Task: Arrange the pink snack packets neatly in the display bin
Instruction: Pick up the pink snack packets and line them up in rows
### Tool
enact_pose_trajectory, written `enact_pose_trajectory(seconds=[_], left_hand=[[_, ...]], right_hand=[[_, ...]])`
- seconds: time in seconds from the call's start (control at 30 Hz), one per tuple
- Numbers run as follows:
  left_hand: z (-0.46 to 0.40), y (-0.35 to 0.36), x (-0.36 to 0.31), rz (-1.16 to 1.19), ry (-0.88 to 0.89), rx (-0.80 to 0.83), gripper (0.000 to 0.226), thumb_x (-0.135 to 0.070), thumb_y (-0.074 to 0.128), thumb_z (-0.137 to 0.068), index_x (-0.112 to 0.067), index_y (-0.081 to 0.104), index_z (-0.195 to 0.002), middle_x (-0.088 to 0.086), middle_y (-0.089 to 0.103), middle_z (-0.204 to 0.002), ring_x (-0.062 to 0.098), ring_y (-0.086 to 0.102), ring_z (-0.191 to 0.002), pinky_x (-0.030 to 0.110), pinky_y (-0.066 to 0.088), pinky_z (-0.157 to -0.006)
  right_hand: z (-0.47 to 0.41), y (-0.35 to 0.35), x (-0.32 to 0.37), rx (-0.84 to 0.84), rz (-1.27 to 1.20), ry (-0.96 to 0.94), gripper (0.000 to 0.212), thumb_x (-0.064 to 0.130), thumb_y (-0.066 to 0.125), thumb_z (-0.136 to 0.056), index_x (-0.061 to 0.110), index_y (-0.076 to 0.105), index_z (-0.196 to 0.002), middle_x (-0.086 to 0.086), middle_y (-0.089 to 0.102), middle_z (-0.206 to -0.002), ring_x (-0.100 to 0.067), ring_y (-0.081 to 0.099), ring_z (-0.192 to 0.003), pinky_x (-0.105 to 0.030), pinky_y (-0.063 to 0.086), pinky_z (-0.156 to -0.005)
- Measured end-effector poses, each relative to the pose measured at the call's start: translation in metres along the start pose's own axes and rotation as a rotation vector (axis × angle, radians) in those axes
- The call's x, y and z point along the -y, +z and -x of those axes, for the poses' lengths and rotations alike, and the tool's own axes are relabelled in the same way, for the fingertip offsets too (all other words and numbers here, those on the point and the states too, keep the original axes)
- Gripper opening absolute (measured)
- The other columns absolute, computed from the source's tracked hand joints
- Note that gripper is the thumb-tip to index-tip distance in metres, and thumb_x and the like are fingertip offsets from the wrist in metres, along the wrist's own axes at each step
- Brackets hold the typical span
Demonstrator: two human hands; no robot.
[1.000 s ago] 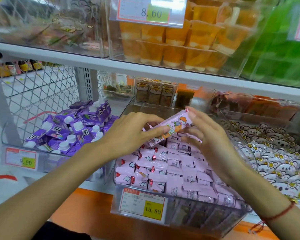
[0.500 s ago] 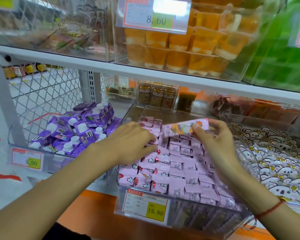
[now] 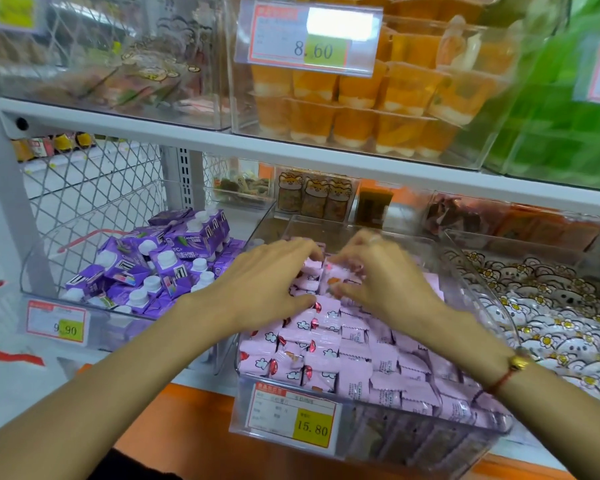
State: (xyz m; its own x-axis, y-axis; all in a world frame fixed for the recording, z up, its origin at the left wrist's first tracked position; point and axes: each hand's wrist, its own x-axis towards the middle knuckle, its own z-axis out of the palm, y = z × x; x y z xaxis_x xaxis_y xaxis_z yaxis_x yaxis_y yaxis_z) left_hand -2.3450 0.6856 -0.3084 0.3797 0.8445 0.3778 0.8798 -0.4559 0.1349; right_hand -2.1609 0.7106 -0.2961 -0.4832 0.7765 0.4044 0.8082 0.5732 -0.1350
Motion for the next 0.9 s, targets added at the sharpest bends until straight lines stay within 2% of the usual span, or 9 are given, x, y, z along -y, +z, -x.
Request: enact_pose_trajectory(seconds=[0.1,0.2,0.27,0.37,0.5,0.57,0.67,0.8,0.9], left_hand=[[0.001,0.000,0.001,0.034,0.012,0.013,0.047,-0.043,0.059,-0.088,-0.033,0.040,-0.130,-0.014,0.049,-0.131,0.008,0.045,-0.112,0.028,0.027,-0.069],[-0.001,0.000,0.000,-0.014,0.076,0.120,0.035,-0.035,0.047,-0.095,-0.032,0.047,-0.130,-0.011,0.056,-0.125,0.011,0.044,-0.116,0.032,0.036,-0.092],[-0.003,0.001,-0.001,-0.090,0.099,0.195,0.035,-0.033,0.039,-0.098,-0.033,0.049,-0.131,-0.010,0.058,-0.123,0.014,0.044,-0.116,0.036,0.034,-0.098],[-0.008,0.003,-0.003,-0.218,0.151,0.277,0.040,-0.035,0.029,-0.101,-0.035,0.042,-0.139,-0.017,0.045,-0.141,0.012,0.037,-0.124,0.031,0.026,-0.101],[-0.018,-0.002,-0.004,-0.237,0.144,0.437,0.041,-0.028,0.028,-0.102,-0.034,0.041,-0.141,-0.017,0.038,-0.147,0.014,0.034,-0.125,0.034,0.023,-0.108],[-0.025,-0.007,-0.004,-0.128,0.098,0.499,0.040,-0.022,0.032,-0.101,-0.033,0.047,-0.136,-0.015,0.044,-0.143,0.013,0.039,-0.124,0.029,0.030,-0.102],[-0.038,-0.013,0.000,0.033,-0.030,0.371,0.032,-0.020,0.042,-0.098,-0.035,0.059,-0.121,-0.011,0.057,-0.126,0.012,0.051,-0.101,0.023,0.036,-0.074],[-0.058,-0.004,0.004,-0.027,-0.037,0.261,0.028,-0.024,0.049,-0.096,-0.033,0.059,-0.121,-0.008,0.058,-0.115,0.017,0.054,-0.106,0.029,0.038,-0.076],[-0.067,0.009,0.008,-0.038,-0.015,0.326,0.025,-0.035,0.053,-0.094,-0.030,0.063,-0.117,-0.005,0.061,-0.110,0.019,0.055,-0.102,0.031,0.042,-0.077]], right_hand=[[0.001,0.018,-0.005,0.131,-0.111,0.055,0.041,0.026,0.070,-0.083,0.021,0.059,-0.122,0.006,0.066,-0.101,-0.003,0.048,-0.073,-0.019,0.037,-0.067],[0.001,0.017,-0.015,0.213,-0.260,0.095,0.033,0.015,0.065,-0.086,0.019,0.054,-0.117,0.008,0.068,-0.106,0.012,0.050,-0.066,-0.006,0.035,-0.060],[0.003,0.014,-0.019,0.263,-0.310,0.063,0.023,0.010,0.060,-0.088,0.018,0.061,-0.110,0.009,0.067,-0.106,0.015,0.054,-0.076,-0.003,0.039,-0.066],[0.008,0.009,-0.021,0.123,-0.375,0.124,0.024,0.007,0.053,-0.092,0.022,0.065,-0.106,0.012,0.066,-0.100,-0.002,0.058,-0.090,-0.019,0.046,-0.080],[0.014,0.006,-0.025,-0.004,-0.222,0.196,0.023,0.013,0.052,-0.093,0.027,0.066,-0.107,0.010,0.065,-0.108,-0.008,0.057,-0.093,-0.025,0.046,-0.083],[0.019,0.007,-0.025,0.006,-0.190,0.175,0.021,0.020,0.051,-0.094,0.028,0.065,-0.109,0.008,0.065,-0.114,-0.010,0.058,-0.099,-0.029,0.047,-0.084],[0.025,0.011,-0.025,0.132,-0.142,0.088,0.029,0.034,0.043,-0.098,0.029,0.056,-0.124,0.004,0.056,-0.128,-0.016,0.050,-0.115,-0.034,0.043,-0.092],[0.033,0.015,-0.025,0.380,-0.152,0.068,0.045,0.052,0.026,-0.097,0.045,0.032,-0.141,0.005,0.023,-0.155,-0.013,0.017,-0.143,-0.037,0.020,-0.115],[0.034,0.015,-0.024,0.382,-0.139,0.067,0.045,0.054,0.024,-0.097,0.046,0.032,-0.141,0.007,0.025,-0.154,-0.013,0.020,-0.141,-0.033,0.021,-0.113]])
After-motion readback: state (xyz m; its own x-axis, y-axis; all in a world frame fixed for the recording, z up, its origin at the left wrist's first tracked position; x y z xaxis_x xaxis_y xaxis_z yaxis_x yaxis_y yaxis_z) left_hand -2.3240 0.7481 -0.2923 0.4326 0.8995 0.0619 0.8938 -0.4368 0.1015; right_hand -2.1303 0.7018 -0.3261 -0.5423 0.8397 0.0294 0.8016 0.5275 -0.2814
